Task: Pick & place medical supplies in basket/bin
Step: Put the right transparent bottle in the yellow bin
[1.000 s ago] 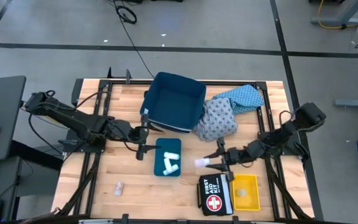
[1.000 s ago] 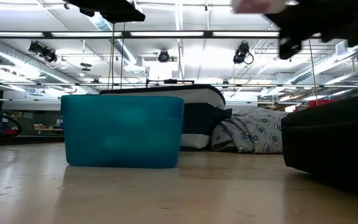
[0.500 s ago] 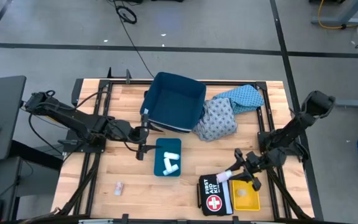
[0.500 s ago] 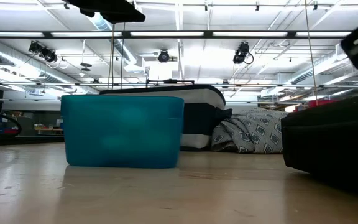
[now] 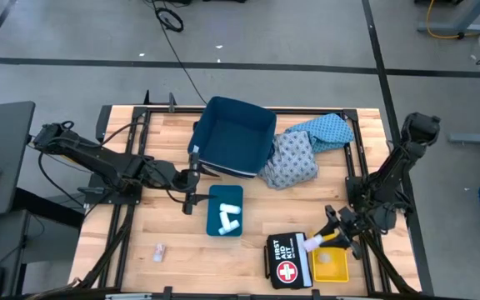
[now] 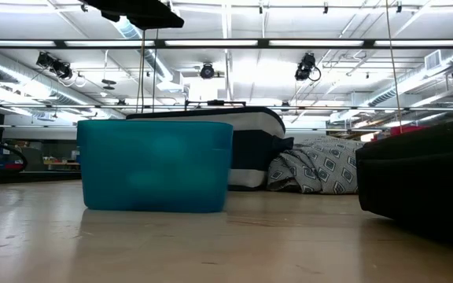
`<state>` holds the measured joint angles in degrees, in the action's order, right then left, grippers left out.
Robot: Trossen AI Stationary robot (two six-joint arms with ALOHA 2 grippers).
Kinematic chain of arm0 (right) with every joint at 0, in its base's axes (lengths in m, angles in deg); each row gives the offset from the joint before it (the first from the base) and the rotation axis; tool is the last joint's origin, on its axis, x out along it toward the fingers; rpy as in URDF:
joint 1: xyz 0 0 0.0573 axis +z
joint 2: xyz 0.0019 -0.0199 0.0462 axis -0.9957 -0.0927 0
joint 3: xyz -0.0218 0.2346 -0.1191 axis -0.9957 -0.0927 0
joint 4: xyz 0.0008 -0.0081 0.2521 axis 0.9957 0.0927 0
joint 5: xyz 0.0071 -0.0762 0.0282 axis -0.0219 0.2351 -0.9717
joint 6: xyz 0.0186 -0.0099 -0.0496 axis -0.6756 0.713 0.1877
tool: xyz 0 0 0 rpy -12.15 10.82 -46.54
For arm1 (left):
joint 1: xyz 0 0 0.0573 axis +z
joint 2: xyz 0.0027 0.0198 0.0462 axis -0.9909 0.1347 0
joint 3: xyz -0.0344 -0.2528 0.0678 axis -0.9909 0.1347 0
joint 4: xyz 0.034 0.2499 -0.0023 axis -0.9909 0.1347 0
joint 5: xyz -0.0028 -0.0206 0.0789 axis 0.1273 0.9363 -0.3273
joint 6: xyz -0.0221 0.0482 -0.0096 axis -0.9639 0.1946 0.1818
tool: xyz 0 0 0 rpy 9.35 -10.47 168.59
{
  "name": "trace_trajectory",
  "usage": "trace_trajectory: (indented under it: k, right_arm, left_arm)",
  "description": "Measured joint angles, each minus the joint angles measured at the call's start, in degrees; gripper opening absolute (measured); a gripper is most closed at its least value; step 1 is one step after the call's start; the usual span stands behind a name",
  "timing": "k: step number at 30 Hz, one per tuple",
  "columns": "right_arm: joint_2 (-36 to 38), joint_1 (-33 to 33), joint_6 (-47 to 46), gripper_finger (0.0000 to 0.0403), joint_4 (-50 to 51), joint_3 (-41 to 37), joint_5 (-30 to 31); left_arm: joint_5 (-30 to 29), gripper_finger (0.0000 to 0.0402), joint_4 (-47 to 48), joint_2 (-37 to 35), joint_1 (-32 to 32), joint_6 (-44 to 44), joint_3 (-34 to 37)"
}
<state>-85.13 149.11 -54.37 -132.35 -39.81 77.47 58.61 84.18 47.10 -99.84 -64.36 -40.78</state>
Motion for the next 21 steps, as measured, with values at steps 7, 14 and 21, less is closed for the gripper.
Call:
trace_trajectory:
  k: [7,14,21]
  right_arm:
    - [-0.13,7.05,-1.38,0.0133,2.27,0.0,1.0]
    - [-0.17,12.25,-14.41,0.0133,11.7,0.02,7.02]
    - [-0.17,12.98,-17.27,0.0133,15.26,0.02,9.61]
  left_arm:
    - [0.0,0.0275,0.0,0.01,0.0,-0.12,0.0]
    - [0.0,0.0275,-0.02,0.0,0.0,-0.42,0.0]
    - [0.0,0.0275,-0.04,0.0,0.0,-0.48,0.0]
